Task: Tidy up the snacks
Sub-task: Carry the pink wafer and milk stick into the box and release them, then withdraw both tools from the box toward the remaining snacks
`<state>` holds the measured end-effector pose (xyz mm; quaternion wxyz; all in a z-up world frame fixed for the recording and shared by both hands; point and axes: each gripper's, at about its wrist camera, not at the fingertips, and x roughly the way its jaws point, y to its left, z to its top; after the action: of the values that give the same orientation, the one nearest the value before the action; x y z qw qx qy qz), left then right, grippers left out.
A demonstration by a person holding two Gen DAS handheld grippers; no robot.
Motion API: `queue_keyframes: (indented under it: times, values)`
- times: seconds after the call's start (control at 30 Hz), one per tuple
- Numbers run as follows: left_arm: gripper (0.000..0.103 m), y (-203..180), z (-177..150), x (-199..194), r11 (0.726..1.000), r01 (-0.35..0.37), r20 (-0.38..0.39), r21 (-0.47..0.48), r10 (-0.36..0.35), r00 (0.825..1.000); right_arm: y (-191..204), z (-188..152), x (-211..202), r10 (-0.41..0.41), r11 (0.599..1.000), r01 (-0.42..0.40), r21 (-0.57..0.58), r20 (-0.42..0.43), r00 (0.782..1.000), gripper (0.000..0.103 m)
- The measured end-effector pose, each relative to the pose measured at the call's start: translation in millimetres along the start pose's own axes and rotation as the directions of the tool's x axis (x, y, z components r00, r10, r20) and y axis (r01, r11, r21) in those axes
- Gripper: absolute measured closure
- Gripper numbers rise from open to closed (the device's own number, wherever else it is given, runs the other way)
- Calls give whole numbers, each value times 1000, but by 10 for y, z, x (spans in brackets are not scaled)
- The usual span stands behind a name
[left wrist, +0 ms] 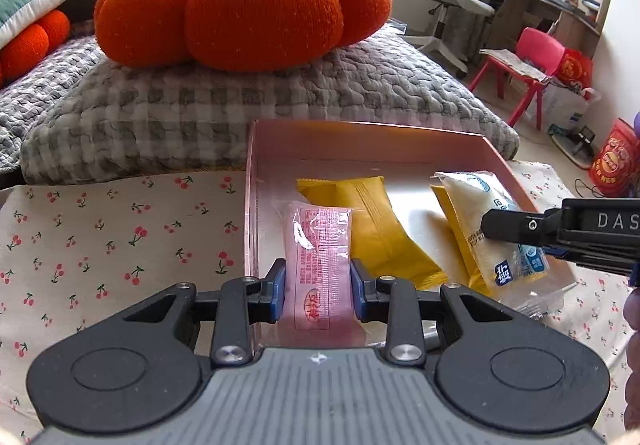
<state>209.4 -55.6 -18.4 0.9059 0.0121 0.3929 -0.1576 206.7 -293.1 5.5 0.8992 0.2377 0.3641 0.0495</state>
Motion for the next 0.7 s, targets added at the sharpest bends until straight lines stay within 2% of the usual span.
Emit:
queue_keyframes:
  times: [0.3, 0.4, 0.5, 0.6, 0.67, 0.7]
  values:
    - [73, 77, -1, 46, 999, 45, 41, -13, -45, 998, 42, -22, 97, -1, 1000, 1, 7, 11, 1000, 84]
    - [71, 75, -18, 20, 999, 46, 57, -8, -45, 997, 69, -26, 97, -11, 1000, 11, -9, 17, 1000, 81]
    - [53, 74, -1, -20, 998, 60, 67, -1, -60, 996, 94, -5, 57, -23, 1000, 23, -5, 26, 999, 75]
    - [46, 43, 30, -59, 998, 60, 73, 6, -60, 996, 120, 18, -26, -11, 1000, 11, -7, 34, 999, 68]
    - [37, 26, 44, -94, 998, 59, 66, 9, -60, 996, 150, 22, -94, -15, 1000, 16, -16, 45, 999, 54]
    - [35, 16, 53, -102, 998, 58, 65, 11, -59, 996, 163, 18, -126, -17, 1000, 18, -19, 49, 999, 51]
